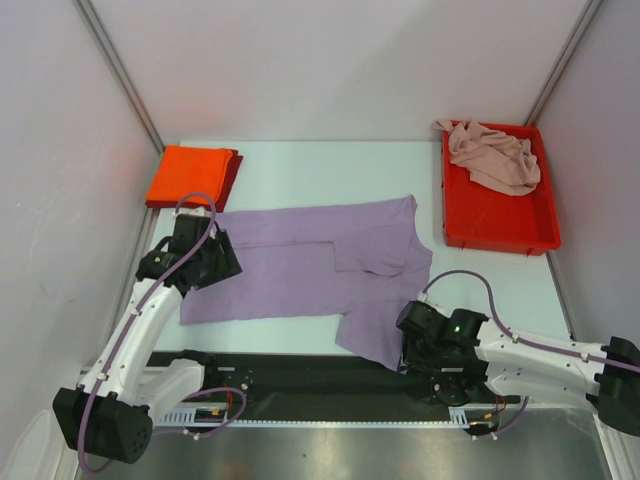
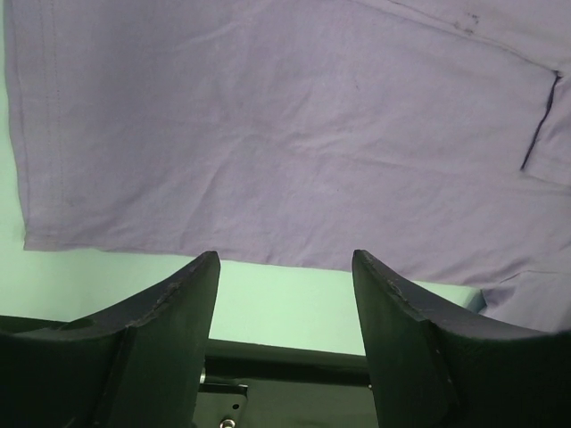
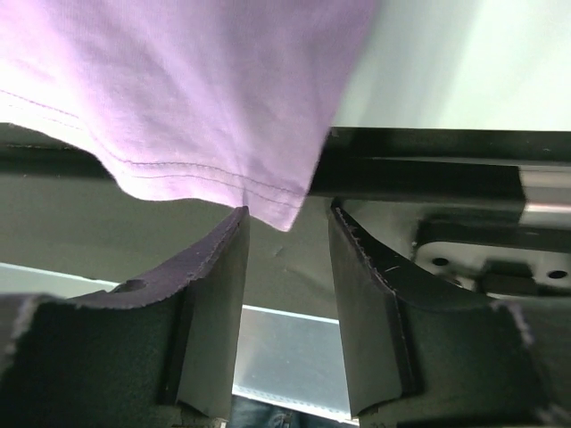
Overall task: Fold and stack the t-shirts
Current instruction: Fold the tshirt
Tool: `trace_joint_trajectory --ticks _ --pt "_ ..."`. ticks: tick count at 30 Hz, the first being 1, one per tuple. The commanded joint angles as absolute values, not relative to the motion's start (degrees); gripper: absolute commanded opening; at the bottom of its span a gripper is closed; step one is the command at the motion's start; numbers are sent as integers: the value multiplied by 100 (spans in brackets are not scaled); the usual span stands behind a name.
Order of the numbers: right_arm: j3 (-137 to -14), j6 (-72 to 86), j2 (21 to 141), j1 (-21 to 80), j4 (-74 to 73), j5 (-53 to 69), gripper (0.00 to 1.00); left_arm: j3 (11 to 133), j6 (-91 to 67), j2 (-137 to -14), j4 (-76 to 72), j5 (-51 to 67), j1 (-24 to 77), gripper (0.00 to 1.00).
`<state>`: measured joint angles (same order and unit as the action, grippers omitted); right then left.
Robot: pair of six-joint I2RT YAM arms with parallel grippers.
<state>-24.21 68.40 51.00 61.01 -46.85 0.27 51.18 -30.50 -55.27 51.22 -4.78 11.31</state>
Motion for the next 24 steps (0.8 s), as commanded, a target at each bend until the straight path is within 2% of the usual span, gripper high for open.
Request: trace_joint_trajectory --ticks 1,7,15,18,19,24 --pt "-2356 6987 5273 6108 -4237 -176 46 5203 -3067 -5458 5177 -545 1178 67" --pt "-2189 7101 5343 6126 -4051 -202 41 5168 -3067 -5397 5229 -589 1178 67" --pt "-2083 7321 5177 6091 -4394 -395 28 5177 -3094 -5317 5361 -729 1178 67" --pt "-2100 7321 5159 6064 -4456 -465 5 5238 -3242 -5309 5484 -887 1178 67" --pt "-2179 7295 5142 6064 -4491 -501 1 5256 -3304 -5335 5545 -1053 1178 67" --pt "-2706 6830 5115 5959 -4772 -501 0 5265 -4006 -5414 6143 -1433 890 66"
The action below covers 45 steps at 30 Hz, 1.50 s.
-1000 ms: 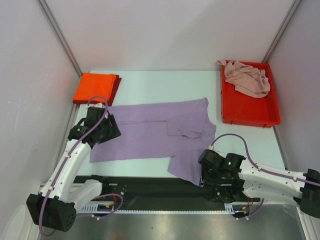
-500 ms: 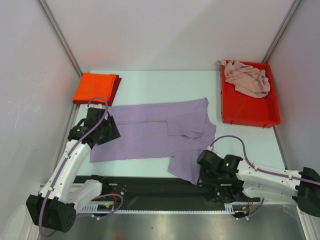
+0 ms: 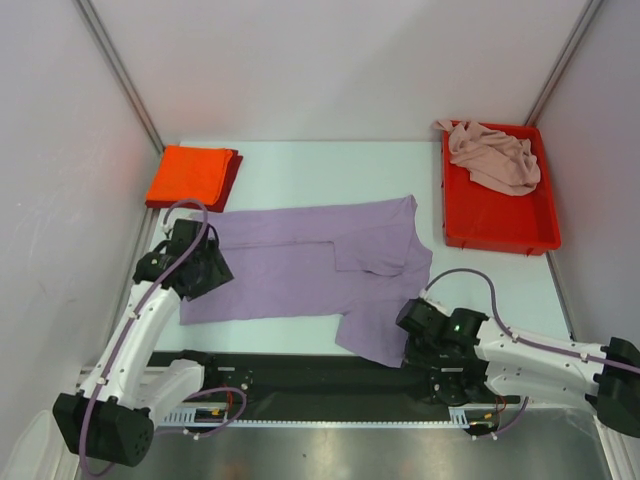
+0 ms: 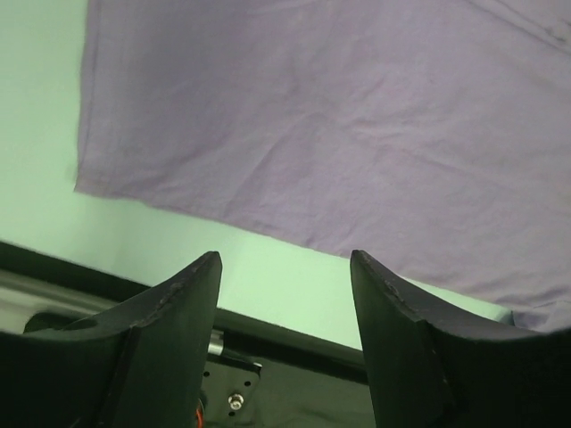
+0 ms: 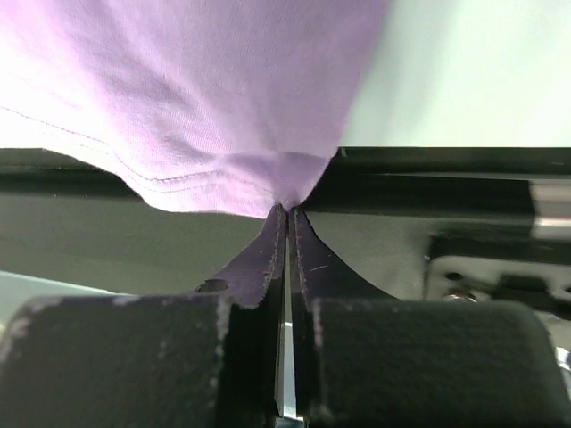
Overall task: Fold and stack the t-shirts
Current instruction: Fold the tshirt
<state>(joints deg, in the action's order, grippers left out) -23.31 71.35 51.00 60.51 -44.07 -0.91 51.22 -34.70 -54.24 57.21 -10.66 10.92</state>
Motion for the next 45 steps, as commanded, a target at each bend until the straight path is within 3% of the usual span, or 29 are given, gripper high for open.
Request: trace_joint_trajectory --ticks 1,7,15,21,31,45 --pt "-2855 6716 5124 5968 -4816 -518 0 5239 -4104 -5405 6213 -1415 740 65" --pt "-3665 5846 5387 5854 -5089 -492 0 4966 -4869 -5721 6451 -1556 -148 64" --pt "-3446 5151 5765 5476 -4686 306 0 4747 -5107 -6319 6487 -1397 -1405 61" --pt "-3436 4720 5915 5081 -4465 738 0 4404 -4869 -6784 5942 -941 -2178 53" --pt "-3498 4157 5986 4184 -4491 1125 0 3797 -4869 -7128 5142 -624 -2663 38" --pt "-3401 3841 5819 3876 -4693 1292 0 3946 -4931 -7269 4904 -1187 -2953 48"
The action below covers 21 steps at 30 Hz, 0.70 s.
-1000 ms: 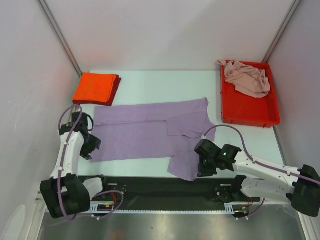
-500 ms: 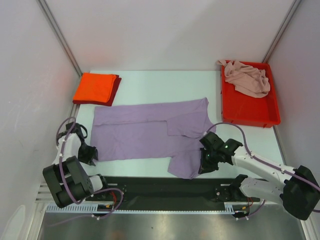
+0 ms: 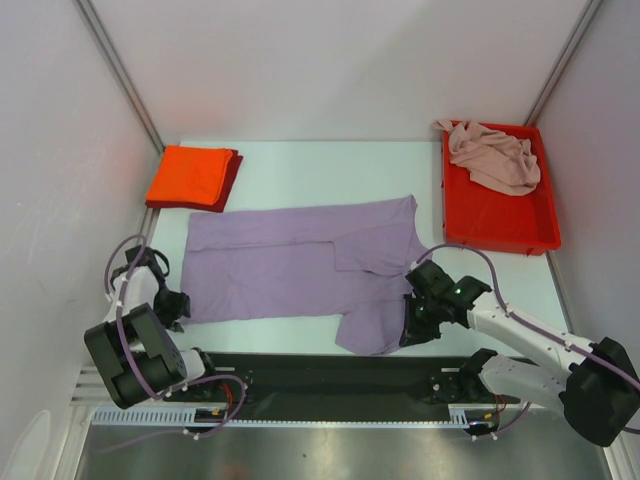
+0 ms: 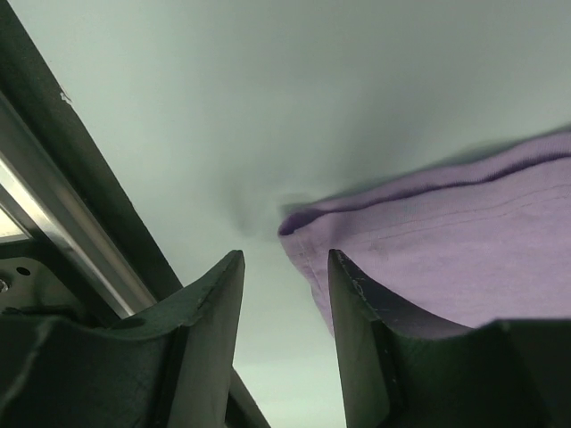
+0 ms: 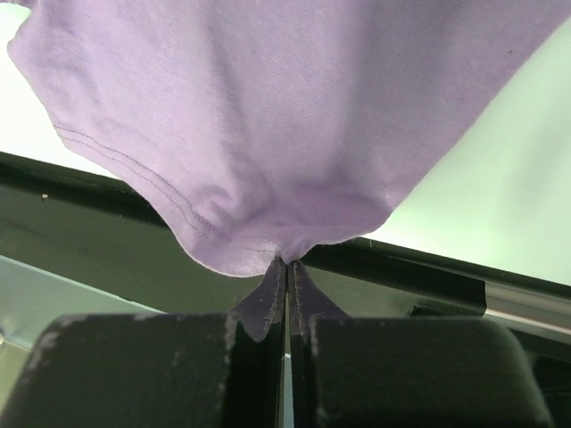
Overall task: Fold and stack the t-shirts
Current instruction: Fold the tshirt
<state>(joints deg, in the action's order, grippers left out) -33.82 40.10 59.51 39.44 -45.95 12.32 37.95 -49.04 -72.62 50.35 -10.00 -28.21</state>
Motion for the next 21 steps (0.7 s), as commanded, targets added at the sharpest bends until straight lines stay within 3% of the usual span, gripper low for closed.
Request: trace_joint_trajectory --ticks 1,11,14,16,21 --pt "-3393 3841 5792 3867 -4702 1283 0 3938 -4939 -7269 4861 -1213 -2962 48" --pt "-3436 3867 5502 3841 -5123 1143 0 3621 -4843 -7523 4351 -1151 -2988 37" --pt "-3533 3885 5397 3841 -5378 1029 0 3630 -4755 -7576 4280 -1230 -2979 20" --pt "-3621 3920 5283 3850 -5580 1011 0 3656 -4685 -7532 4315 -1274 -2997 0" --pt "-4077 4060 5256 3771 -6230 791 0 3858 -4702 -7410 4596 -1766 -2988 0"
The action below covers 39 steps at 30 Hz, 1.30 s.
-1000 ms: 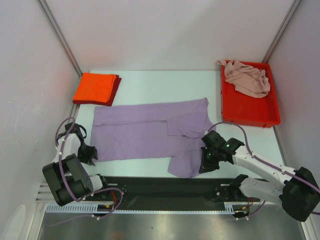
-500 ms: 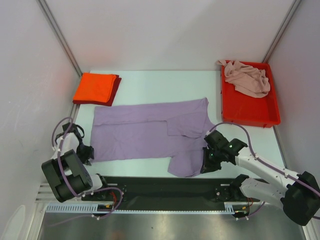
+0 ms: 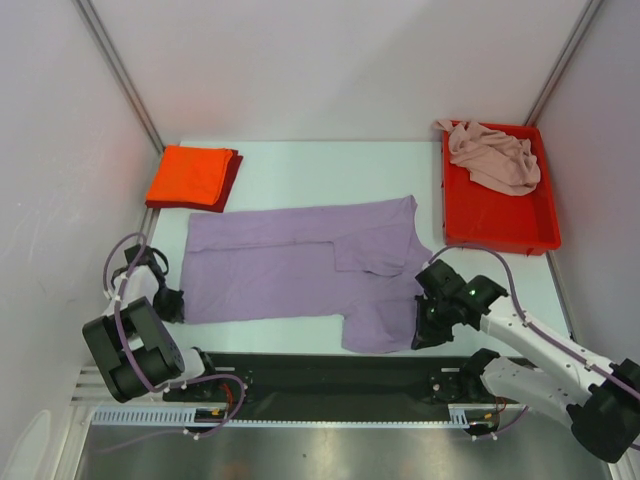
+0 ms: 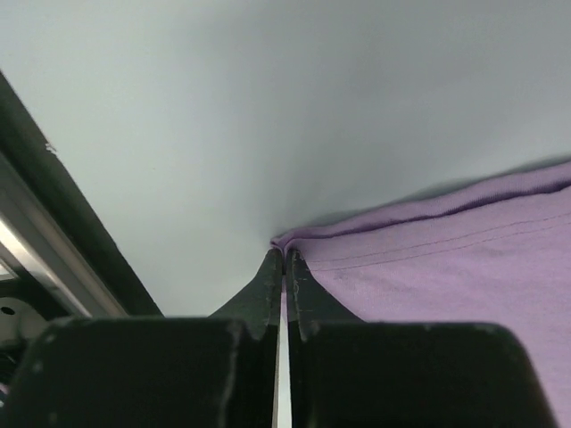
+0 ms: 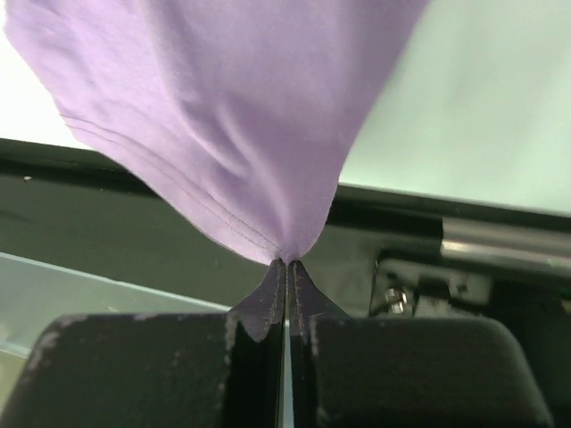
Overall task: Fold and stack the t-shirts
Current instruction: Fold the tshirt
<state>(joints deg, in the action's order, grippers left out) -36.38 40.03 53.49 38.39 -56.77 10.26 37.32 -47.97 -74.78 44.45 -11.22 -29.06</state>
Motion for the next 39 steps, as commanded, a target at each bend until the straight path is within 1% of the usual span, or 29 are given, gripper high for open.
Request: trace_joint_trajectory --ticks 1,5,12,14,17,18,20,25,29,34,39 --pt "-4261 4061 5238 3710 -6449 739 0 3858 -4772 -7296 4614 -1801 -2997 0" --pt "-4517 3991 4993 3157 -6811 852 0 3823 -4834 -7032 4667 -1942 -2988 0" --pt "-4508 3964 4904 3094 -6899 976 0 3771 -4632 -6917 4334 -2039 -2988 0" --pt "-4552 3929 4957 3085 -6847 958 0 3770 -4483 -6891 4237 -1873 -2980 0" --pt "-4842 3710 5255 2971 -6776 888 0 3849 -4254 -6899 4061 -1583 -2971 0" --pt "-5112 3552 5439 2910 -6776 914 0 3876 -4202 -6917 4034 -1539 -2962 0" --pt "-5386 3393 5607 2638 -6715 931 0 4016 -4096 -6978 4043 -1503 -2866 0" --pt "-6388 2700 6527 1804 -6592 1125 0 4516 -4061 -7207 4218 -1652 -2435 0" --pt "-7013 2356 7145 1390 -6513 1397 0 5044 -3991 -7479 4411 -1889 -2092 0" --pt "-7804 2048 7742 1187 -6671 1310 0 5904 -3665 -7997 4693 -2381 -1793 0" --pt "-8340 1942 8234 1099 -6584 1204 0 6266 -3376 -8418 4535 -2523 -1670 0"
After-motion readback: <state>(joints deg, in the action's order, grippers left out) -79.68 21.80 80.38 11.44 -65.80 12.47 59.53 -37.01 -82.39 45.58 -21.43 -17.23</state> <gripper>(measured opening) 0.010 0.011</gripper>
